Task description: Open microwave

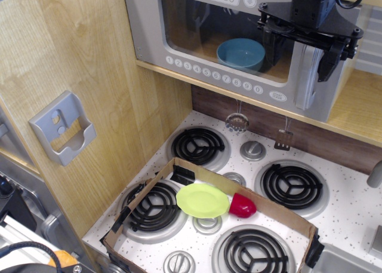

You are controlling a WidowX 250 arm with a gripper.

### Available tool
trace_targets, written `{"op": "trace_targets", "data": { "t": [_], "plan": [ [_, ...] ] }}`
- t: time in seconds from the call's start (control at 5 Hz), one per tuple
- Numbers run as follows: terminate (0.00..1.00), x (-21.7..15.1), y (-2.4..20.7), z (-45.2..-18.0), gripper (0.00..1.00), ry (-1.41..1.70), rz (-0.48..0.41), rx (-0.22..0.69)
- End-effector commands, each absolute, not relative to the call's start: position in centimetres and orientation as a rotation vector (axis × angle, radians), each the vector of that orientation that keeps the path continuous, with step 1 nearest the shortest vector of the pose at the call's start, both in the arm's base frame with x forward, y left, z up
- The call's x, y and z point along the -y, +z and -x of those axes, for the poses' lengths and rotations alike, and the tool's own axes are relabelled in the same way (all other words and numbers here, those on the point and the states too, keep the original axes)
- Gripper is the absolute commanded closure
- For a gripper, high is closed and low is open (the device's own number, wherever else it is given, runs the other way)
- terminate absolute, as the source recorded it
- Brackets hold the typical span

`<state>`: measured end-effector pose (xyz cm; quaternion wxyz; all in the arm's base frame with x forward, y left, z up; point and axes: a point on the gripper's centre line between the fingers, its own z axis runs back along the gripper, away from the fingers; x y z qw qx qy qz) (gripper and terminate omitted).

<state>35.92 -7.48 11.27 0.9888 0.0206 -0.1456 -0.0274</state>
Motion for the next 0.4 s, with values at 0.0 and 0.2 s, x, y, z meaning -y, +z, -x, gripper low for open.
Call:
{"op": "trace_targets", "data": {
  "t": [0.0,0.2],
  "plan": [
    [0.0,8.05,13.06,-37.57,0.0,-0.084,-0.05,0.353],
    [0.0,7.94,12.54,-37.28,1.0,-0.057,-0.044,0.36]
  ]
}}
